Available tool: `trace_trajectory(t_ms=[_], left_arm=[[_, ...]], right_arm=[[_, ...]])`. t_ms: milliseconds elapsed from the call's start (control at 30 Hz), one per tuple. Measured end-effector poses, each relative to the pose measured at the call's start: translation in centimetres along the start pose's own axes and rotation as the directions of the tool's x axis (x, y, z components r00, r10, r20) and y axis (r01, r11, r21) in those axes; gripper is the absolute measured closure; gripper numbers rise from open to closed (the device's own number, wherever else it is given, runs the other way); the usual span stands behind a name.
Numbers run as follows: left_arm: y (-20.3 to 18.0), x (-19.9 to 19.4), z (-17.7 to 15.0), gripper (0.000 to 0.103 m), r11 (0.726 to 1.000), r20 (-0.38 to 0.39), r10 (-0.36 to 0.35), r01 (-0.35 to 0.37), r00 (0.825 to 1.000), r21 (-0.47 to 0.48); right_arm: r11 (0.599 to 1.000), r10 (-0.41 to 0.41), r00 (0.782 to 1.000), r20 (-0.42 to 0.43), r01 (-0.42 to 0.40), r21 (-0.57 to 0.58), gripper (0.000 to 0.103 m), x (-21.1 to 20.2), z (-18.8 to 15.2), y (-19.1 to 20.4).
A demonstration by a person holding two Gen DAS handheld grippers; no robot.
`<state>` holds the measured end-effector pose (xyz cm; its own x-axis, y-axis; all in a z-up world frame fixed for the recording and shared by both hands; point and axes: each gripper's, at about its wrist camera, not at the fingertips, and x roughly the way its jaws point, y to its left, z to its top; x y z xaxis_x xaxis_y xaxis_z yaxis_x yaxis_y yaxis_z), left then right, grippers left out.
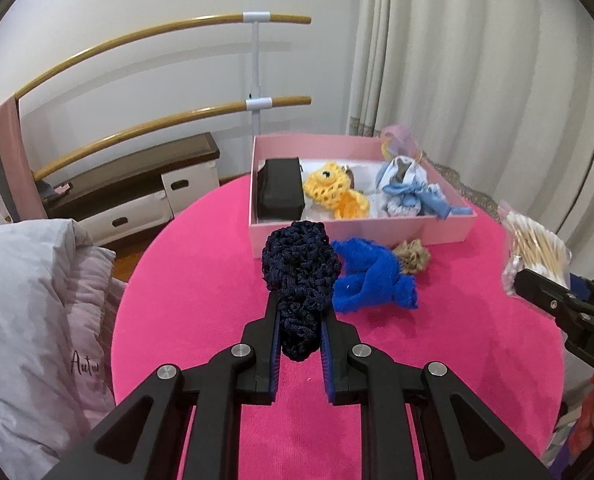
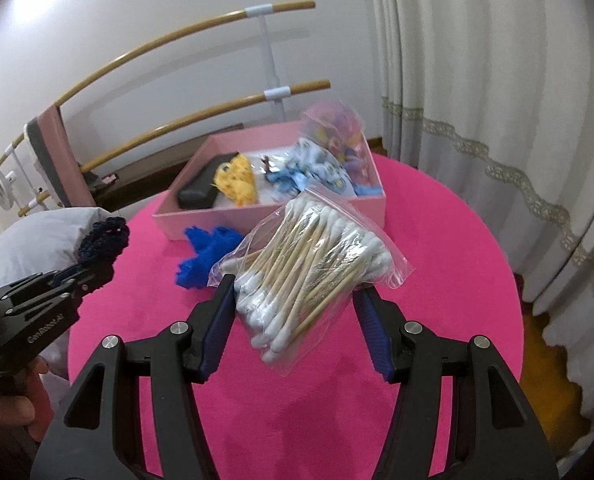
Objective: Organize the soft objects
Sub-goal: 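Carry the hair net and cotton swab bag over the pink box with both tools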
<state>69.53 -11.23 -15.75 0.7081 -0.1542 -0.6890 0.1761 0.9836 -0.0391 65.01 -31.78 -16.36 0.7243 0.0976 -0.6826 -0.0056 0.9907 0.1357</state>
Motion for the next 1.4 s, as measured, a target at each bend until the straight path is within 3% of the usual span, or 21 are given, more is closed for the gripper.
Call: trace_trajectory(t_ms=[333, 667, 1033, 1400], left_arm=[[0.0, -2.6, 1.8, 0.090, 1.000, 0.053, 0.009, -0.009, 0.999, -0.004], [0.7, -1.1, 8.6, 0.089, 1.000, 0.114, -0.004, 0.005, 0.993, -0.007], [1.8, 7.9, 17.5, 0.089, 1.000, 0.059, -0.019, 0.018, 0.998, 0.009], [3.3, 18.3, 24.2, 0.089, 0.997, -0.050, -0.073, 0.071, 0.996, -0.028]], right_arm=[[0.997, 0.040, 0.998, 0.053, -0.036, -0.062, 0.048, -1.3, 2.7, 2.3], [0.991, 0.054, 0.993, 0.105, -0.041, -0.125, 0.048, -0.1, 8.8, 3.1], [0.987, 0.091, 0.995, 0.038, -0.085, -0.139, 0.048, 8.0, 17.3, 3.2], [0.988, 0.096, 0.993, -0.072, -0.103, -0.111, 0.048, 16.8, 21.5, 1.4]])
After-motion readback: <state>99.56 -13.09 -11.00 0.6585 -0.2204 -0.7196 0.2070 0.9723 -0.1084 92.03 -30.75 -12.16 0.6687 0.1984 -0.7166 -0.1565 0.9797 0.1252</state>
